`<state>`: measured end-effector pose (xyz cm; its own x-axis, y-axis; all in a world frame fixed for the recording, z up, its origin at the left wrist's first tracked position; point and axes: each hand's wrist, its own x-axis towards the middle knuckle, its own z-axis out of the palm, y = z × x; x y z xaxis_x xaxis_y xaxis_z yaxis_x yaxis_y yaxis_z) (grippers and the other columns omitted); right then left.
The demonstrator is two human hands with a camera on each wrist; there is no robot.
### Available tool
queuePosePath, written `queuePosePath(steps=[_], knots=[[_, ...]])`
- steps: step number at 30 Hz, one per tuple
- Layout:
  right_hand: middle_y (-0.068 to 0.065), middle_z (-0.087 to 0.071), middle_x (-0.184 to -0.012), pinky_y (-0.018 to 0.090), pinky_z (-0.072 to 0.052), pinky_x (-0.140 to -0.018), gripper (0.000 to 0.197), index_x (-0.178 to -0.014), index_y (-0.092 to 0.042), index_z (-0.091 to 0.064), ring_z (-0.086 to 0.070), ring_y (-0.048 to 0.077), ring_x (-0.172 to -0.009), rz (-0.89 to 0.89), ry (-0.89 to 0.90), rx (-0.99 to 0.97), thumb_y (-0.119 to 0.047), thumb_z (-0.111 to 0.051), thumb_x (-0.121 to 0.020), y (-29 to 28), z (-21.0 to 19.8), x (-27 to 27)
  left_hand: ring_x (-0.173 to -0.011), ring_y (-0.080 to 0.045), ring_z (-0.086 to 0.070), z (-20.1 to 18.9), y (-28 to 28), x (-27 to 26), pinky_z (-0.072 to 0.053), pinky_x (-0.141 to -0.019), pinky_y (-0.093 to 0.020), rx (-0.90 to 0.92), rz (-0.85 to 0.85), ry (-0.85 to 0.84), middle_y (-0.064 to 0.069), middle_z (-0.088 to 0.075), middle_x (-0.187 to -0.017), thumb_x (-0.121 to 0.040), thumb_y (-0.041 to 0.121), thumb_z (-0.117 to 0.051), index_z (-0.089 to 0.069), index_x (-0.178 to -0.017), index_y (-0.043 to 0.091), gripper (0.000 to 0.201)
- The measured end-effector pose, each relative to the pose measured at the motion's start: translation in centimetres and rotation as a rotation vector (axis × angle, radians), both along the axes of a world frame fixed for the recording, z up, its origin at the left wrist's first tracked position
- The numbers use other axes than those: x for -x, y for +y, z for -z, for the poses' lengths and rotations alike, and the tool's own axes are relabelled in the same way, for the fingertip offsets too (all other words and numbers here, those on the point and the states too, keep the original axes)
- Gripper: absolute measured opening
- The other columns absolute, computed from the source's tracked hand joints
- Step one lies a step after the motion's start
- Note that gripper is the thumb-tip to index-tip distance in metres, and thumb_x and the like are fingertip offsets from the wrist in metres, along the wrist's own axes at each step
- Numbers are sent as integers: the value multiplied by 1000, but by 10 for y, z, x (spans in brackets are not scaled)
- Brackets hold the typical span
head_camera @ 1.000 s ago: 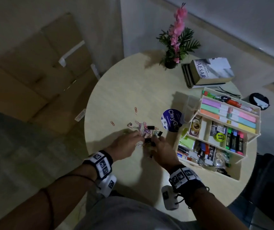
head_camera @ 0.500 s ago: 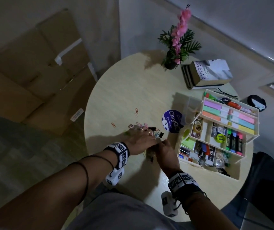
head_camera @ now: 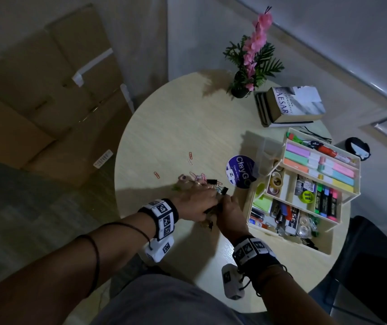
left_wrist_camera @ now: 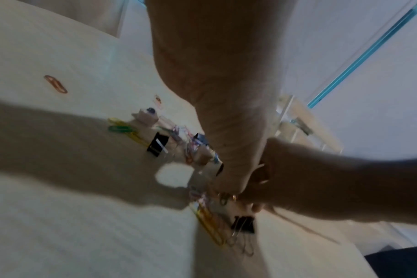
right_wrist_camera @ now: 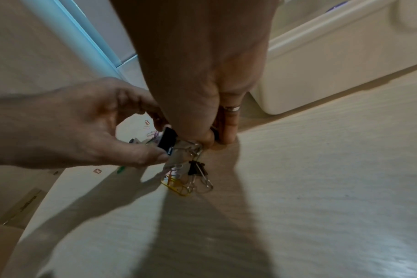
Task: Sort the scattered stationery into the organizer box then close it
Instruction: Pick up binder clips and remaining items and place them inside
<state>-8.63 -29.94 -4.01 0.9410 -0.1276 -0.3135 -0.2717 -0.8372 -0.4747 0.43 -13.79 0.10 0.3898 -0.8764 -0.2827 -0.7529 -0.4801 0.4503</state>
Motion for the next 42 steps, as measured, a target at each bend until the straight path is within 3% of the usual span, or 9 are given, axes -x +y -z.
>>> queuePosePath(steps=[4, 10, 16, 19, 22, 27, 32, 38, 42], knots=[[12, -65, -93, 36, -48, -64, 17, -99, -8, -54, -63, 30, -78, -28, -5, -45, 0, -64, -88, -6, -8, -5, -91, -12, -58, -2, 13, -10, -50, -72, -25, 251, -218, 242, 1, -56, -112, -85, 12, -76, -65, -108, 19, 27], [5, -71, -93, 34, -52, -62, 21, -116, -12, -63, -67, 23, -75, 295, 44, -273, -6, -56, -97, -11, -12, -12, -79, -18, -65, 8, 22, -31, -59, -72, -45, 385, -527, 509, 0, -66, -87, -86, -3, -63, -56, -86, 22, 26], [2, -39, -64, 34, -27, -58, 24, -68, -17, -47, -35, 18, -62, 639, 70, -675, -38, -56, -78, -9, -32, -32, -74, -15, -47, 5, 2, -42, -43, -66, -28, 392, -736, 965, 2, -51, -83, -87, -5, -55, -51, -88, 20, 26], [-1, -57, -63, 36, -42, -52, 36, -69, -15, -56, -50, 23, -56, 652, 36, -548, -46, -73, -79, -11, -27, -43, -68, -10, -48, -4, -4, -46, -40, -60, -23, 492, -777, 1186, 8, -50, -74, -83, 9, -66, -52, -91, 20, 19], [8, -75, -83, 37, -56, -64, 25, -100, -10, -70, -71, 28, -73, 413, -1, -162, -30, -79, -87, -14, -15, -50, -61, -14, -56, 1, -12, -51, -46, -54, -24, 328, -794, 794, 5, -62, -74, -82, 23, -79, -60, -107, 18, 32], [10, -78, -90, 30, -53, -65, 11, -104, -11, -75, -76, 29, -82, 184, 93, 103, -14, -67, -97, -14, -13, -54, -102, -25, -71, 15, -20, -50, -56, -87, -35, 20, -576, 118, -6, -76, -115, -85, 32, -84, -68, -131, 17, 51], [20, -76, -95, 43, -62, -74, 18, -101, 1, -73, -76, 36, -85, 52, 102, 187, 1, -56, -94, -16, -19, -58, -86, -24, -70, 11, -32, -49, -55, -76, -34, -47, -529, 32, -4, -76, -92, -92, 31, -74, -77, -100, 19, 15], [14, -70, -74, 41, -56, -56, 19, -80, -2, -67, -67, 31, -62, 36, -14, 79, -17, -68, -91, -21, -36, -49, -73, -22, -64, 12, -37, -50, -46, -63, -30, -50, -538, 58, -3, -71, -80, -92, 26, -74, -67, -81, 18, 15], [-5, -65, -66, 36, -53, -52, 16, -75, -18, -64, -61, 14, -55, 101, -98, -88, -22, -76, -85, -40, -68, -19, -84, -24, -68, 16, -37, -51, -58, -71, -37, 12, -527, 71, -4, -73, -94, -87, 33, -77, -71, -100, 15, 23]])
